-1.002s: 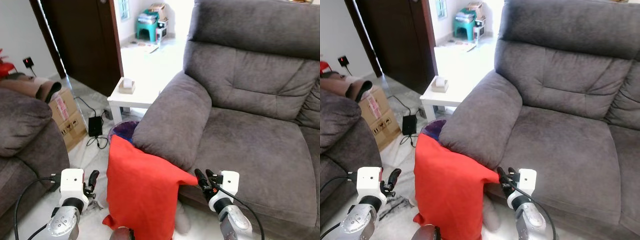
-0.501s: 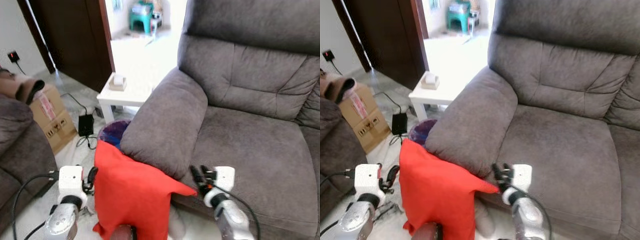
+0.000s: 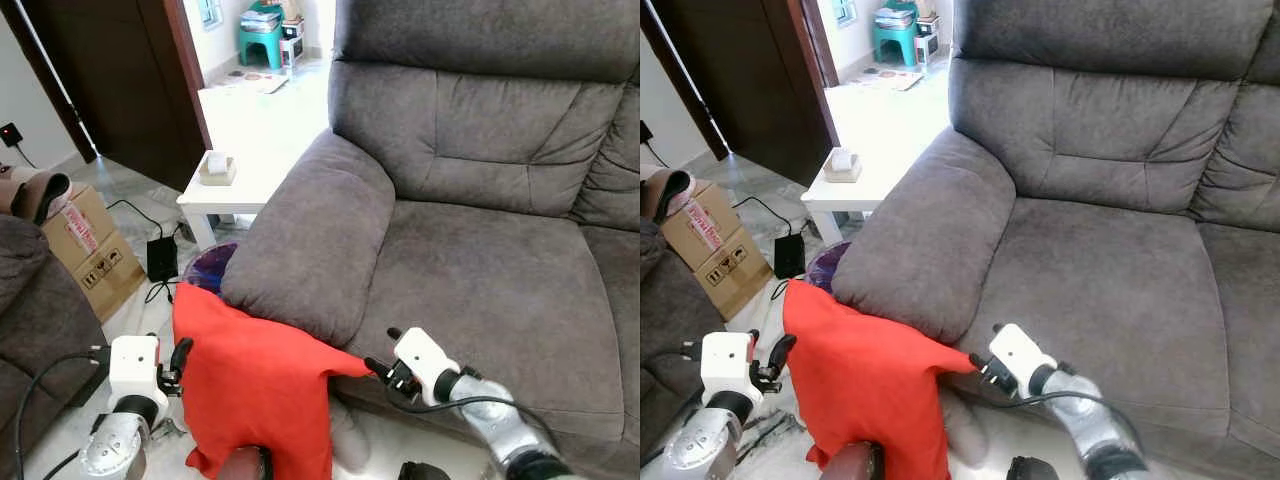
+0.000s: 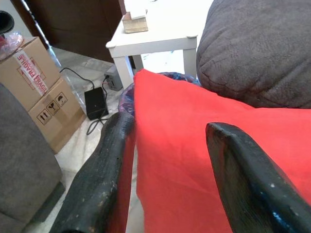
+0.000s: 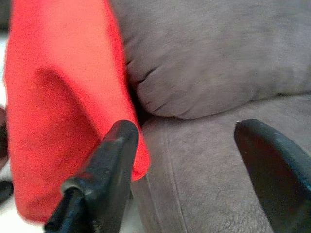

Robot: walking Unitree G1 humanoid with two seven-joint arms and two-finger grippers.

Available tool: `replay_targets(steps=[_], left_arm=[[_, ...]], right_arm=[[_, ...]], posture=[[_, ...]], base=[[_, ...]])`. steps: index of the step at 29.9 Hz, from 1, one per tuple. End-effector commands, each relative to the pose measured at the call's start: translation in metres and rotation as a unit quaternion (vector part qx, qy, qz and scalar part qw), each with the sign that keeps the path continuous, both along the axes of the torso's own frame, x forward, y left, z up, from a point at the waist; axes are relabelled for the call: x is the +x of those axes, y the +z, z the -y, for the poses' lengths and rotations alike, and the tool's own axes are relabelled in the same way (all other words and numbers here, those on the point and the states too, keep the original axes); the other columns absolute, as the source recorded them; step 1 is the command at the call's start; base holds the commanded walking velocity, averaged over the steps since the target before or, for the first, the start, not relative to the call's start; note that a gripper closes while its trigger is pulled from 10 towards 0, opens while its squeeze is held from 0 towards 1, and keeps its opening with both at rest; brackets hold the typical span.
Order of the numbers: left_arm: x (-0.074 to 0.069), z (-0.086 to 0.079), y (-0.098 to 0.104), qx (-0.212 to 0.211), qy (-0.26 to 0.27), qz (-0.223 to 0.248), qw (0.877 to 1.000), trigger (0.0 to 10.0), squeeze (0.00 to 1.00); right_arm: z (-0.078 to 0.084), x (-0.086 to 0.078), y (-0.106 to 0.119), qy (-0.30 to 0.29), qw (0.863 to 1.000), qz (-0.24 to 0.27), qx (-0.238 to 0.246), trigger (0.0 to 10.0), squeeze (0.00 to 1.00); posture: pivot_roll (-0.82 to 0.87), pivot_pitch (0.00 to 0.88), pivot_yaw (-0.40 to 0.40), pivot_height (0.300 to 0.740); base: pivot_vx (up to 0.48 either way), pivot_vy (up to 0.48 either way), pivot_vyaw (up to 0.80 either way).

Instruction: Move the pillow to the sofa from floor

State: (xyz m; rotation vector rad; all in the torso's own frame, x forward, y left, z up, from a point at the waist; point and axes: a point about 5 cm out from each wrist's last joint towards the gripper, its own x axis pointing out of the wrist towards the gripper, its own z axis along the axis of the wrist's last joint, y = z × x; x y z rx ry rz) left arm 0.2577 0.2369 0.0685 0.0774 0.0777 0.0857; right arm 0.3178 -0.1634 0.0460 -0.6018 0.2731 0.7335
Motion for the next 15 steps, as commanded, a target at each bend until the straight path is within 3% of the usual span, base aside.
replay_targets(steps=[1, 15], left_arm=[[-0.002, -0.005, 0.001, 0.002, 0.001, -0.005, 1.000, 10.0, 0.00], [-0.004, -0.006, 0.011, 0.015, -0.012, -0.004, 1.000, 10.0, 0.00]], right_arm=[[-0.009, -0.009, -0.013, 0.039, 0.998, -0.010, -0.044, 10.0, 1.00], [-0.039, -0.010, -0.025, 0.043, 0.996, -0.007, -0.082, 10.0, 1.00]], posture=[[0.15, 0.113, 0.078, 0.597], [0.19, 0.161, 0.092, 0.597]], base=[[0.000, 0.000, 0.00], [0.000, 0.000, 0.00]])
